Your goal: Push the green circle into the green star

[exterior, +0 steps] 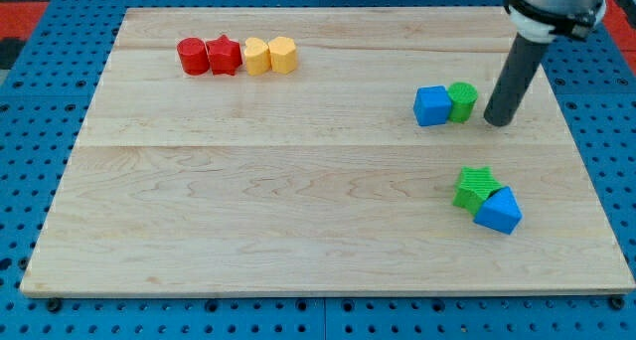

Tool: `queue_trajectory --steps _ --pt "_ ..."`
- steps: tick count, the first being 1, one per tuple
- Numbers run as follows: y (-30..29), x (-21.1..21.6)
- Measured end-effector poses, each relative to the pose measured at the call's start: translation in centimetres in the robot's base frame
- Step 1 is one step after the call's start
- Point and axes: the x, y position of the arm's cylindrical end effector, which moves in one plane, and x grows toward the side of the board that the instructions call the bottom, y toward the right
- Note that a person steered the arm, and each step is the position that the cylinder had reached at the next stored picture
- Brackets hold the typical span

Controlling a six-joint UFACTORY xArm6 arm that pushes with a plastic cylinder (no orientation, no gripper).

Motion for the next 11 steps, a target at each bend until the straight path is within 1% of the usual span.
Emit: queue_trajectory --steps 1,2,3,4,5,10,11 --pt "0.0 -3.2" --pt "-1.5 -5.7" --pt "-3.9 -6.0" --pt "-4.1 -5.9" --pt "-4.0 -5.1" --pt "-3.6 5.3" --pt "-3.6 5.6"
